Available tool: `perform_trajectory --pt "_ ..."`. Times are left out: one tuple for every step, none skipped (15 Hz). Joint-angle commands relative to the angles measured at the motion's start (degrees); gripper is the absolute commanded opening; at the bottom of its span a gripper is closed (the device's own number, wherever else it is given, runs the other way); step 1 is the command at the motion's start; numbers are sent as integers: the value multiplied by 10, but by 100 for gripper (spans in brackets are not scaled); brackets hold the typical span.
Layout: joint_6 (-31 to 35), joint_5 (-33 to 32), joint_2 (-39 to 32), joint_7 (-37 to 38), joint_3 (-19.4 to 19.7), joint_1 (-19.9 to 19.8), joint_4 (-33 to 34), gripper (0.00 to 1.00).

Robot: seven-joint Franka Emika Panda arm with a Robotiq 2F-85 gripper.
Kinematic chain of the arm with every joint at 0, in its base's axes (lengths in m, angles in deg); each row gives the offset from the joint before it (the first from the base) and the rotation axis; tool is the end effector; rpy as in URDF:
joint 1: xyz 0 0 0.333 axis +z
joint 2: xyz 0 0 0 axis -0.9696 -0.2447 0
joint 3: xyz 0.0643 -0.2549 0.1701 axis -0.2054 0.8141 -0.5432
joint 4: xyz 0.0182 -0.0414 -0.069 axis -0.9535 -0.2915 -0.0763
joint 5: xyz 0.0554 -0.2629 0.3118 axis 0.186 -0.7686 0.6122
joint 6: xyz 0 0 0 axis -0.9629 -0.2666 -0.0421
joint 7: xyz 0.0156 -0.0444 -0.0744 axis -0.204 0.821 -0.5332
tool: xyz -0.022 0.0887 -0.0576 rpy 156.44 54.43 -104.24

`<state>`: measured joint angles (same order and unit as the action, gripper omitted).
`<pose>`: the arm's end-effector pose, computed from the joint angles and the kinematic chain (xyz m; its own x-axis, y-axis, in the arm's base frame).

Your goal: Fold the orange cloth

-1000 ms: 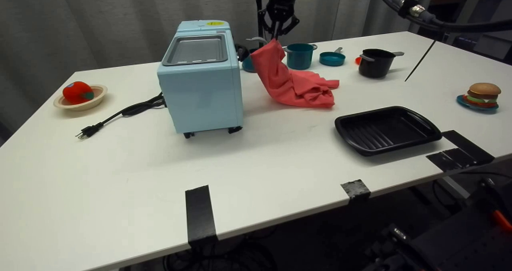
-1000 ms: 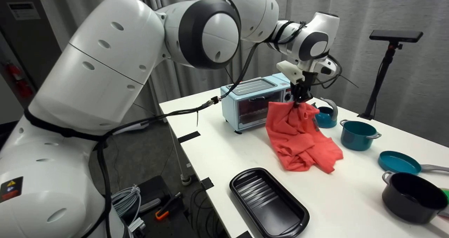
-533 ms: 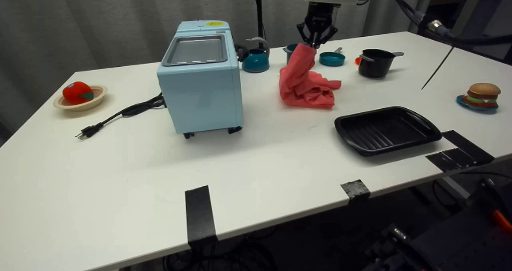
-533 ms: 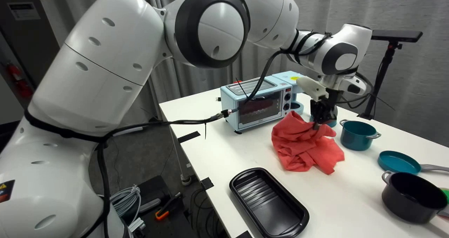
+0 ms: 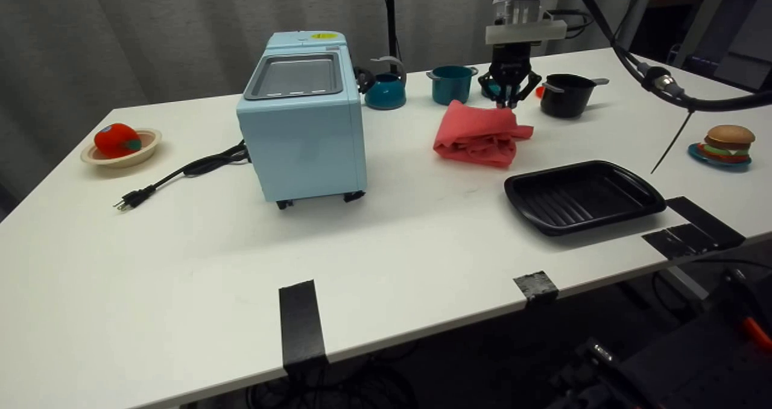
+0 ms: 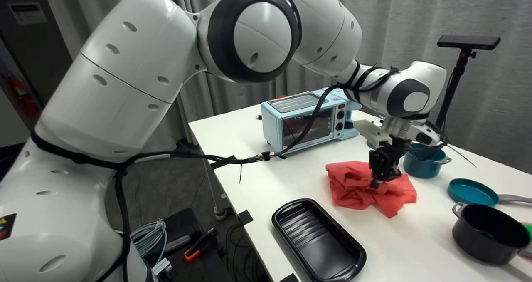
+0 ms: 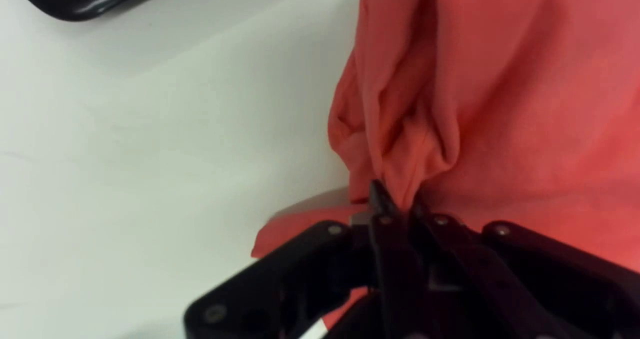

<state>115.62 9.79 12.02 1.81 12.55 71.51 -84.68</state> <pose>0.7060 -0.1206 0.2088 0.7985 -0.5530 -0.2380 -0.5528 -0.8300 0.0740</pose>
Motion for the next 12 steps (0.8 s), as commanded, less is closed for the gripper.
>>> perform_trajectory --pt "2 -17 5 33 8 16 -46 33" --pt "0 -19 2 39 8 18 -52 40" --pt "-3 -20 1 43 7 19 -55 47" --pt "-2 -21 1 47 7 21 -58 56" --pt "-2 -22 1 50 7 22 -59 63" --pt "-3 -22 2 51 7 23 -59 71" --pt "-1 -25 4 53 8 25 -59 78" --pt "0 -28 6 55 9 27 -59 84" --pt "0 -34 10 56 11 30 -59 93" --pt "-3 -42 15 56 13 32 -59 99" --pt "-10 -55 23 57 17 37 -59 100" --pt "-16 -66 32 55 19 40 -59 100"
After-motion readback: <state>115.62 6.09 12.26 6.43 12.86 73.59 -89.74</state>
